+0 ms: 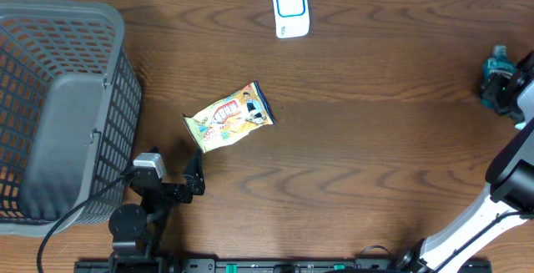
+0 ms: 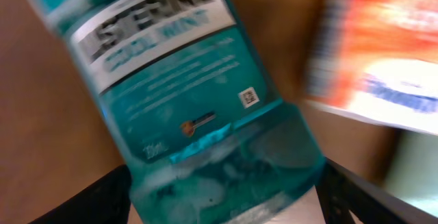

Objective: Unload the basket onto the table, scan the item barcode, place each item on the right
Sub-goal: 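Carry the Listerine bottle to the far right and set it down, then move the right gripper over the yellow snack bag and lower it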

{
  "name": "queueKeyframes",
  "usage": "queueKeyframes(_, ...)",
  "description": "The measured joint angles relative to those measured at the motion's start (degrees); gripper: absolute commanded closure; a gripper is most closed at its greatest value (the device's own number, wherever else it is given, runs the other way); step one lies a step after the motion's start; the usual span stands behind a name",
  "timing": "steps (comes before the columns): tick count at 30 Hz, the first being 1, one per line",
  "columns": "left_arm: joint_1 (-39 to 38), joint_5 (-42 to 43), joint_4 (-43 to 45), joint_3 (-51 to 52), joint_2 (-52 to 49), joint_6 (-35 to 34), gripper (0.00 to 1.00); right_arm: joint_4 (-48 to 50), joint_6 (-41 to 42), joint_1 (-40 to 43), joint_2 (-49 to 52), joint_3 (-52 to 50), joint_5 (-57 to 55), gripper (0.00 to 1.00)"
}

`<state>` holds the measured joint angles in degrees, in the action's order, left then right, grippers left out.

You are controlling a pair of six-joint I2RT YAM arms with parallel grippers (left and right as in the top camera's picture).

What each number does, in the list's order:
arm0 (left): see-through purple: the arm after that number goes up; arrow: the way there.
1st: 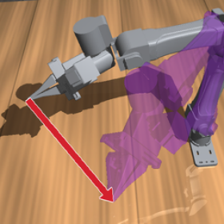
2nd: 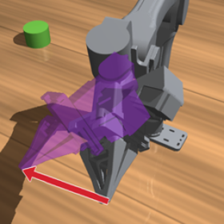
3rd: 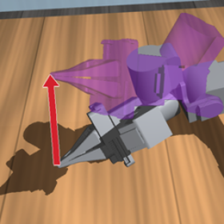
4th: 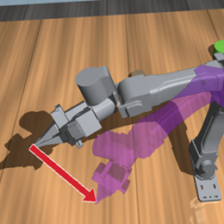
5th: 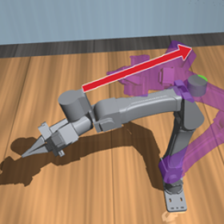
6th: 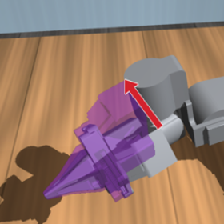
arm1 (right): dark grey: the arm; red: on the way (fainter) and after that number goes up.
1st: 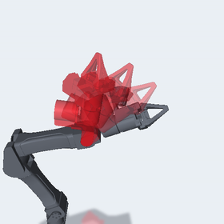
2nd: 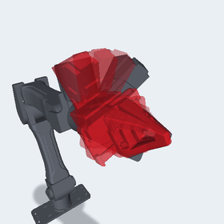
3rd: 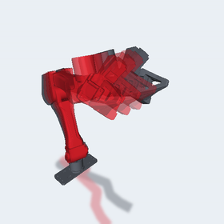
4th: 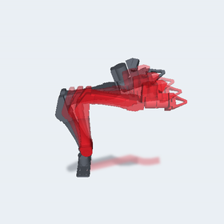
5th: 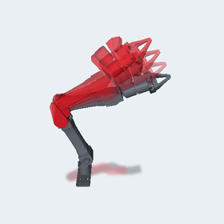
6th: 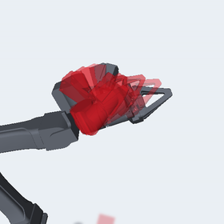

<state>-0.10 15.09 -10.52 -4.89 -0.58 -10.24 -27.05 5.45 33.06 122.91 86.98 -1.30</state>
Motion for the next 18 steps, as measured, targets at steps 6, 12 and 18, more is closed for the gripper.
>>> queueKeyframes(6, 0.00, 0.02, 0.00, 0.00, -0.02, 0.00, 0.02, 0.13, 0.63, -2.67, -1.11, 0.70, 14.49, 0.09)
queueKeyframes(12, -0.02, 0.02, 0.00, 0.00, -0.02, 0.00, 0.02, 2.08, 9.20, -6.12, -4.42, 0.72, 27.69, 0.09)
queueKeyframes(18, -0.02, 0.00, 0.00, 0.00, -0.02, 0.00, 0.02, 2.05, 19.63, -14.53, -5.88, 1.16, 36.79, 0.06)
